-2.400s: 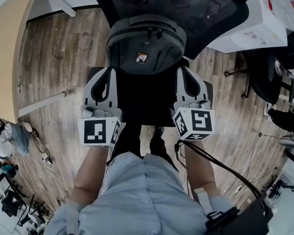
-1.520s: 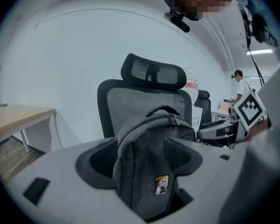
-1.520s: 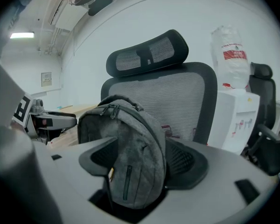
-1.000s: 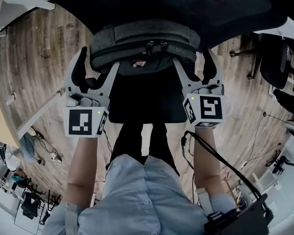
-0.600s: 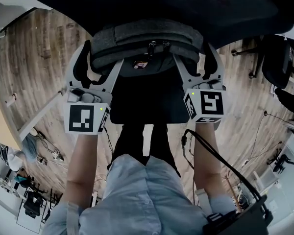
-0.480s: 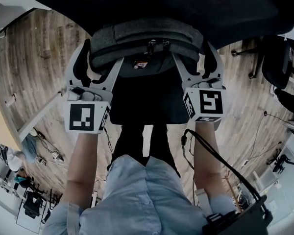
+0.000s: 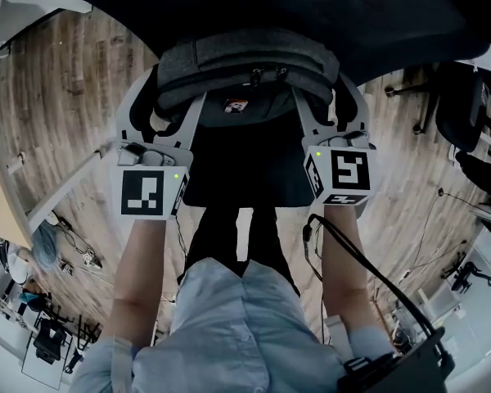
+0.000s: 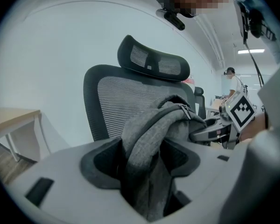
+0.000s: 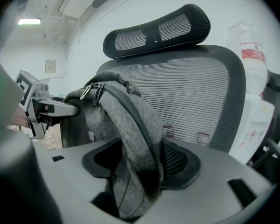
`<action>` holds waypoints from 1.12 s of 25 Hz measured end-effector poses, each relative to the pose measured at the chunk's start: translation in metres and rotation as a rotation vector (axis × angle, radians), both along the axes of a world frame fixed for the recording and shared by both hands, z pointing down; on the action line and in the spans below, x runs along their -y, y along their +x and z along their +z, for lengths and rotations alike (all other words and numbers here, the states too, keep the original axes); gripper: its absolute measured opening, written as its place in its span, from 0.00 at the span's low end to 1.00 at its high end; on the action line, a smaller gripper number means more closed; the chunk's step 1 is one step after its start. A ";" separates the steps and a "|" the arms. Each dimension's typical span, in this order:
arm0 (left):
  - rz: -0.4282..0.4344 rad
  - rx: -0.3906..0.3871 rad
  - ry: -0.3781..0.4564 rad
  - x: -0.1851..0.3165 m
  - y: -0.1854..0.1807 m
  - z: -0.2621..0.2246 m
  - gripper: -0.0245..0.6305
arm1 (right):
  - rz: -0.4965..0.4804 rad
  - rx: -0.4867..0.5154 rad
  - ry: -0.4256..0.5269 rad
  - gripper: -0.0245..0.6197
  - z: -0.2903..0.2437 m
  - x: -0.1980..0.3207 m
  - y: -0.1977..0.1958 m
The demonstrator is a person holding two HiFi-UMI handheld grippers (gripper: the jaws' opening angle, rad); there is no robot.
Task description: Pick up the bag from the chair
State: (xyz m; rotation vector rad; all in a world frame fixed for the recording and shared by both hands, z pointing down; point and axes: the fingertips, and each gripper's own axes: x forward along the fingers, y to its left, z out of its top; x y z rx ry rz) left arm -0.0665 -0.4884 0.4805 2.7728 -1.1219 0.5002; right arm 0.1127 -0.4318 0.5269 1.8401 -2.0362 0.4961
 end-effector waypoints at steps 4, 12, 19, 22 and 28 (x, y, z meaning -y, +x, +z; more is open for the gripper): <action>-0.007 -0.003 0.003 -0.011 -0.004 -0.002 0.40 | 0.022 0.018 0.009 0.35 -0.002 -0.012 -0.006; -0.053 -0.029 -0.019 -0.033 -0.014 -0.002 0.35 | 0.041 0.031 0.023 0.27 -0.003 -0.034 -0.017; -0.029 0.000 0.012 -0.052 -0.026 -0.007 0.33 | 0.030 0.024 0.048 0.24 -0.013 -0.050 -0.028; -0.026 0.000 0.027 -0.057 -0.034 -0.010 0.32 | 0.028 0.018 0.066 0.24 -0.021 -0.054 -0.035; -0.019 -0.019 0.062 -0.064 -0.029 -0.033 0.32 | 0.034 0.006 0.113 0.23 -0.049 -0.060 -0.030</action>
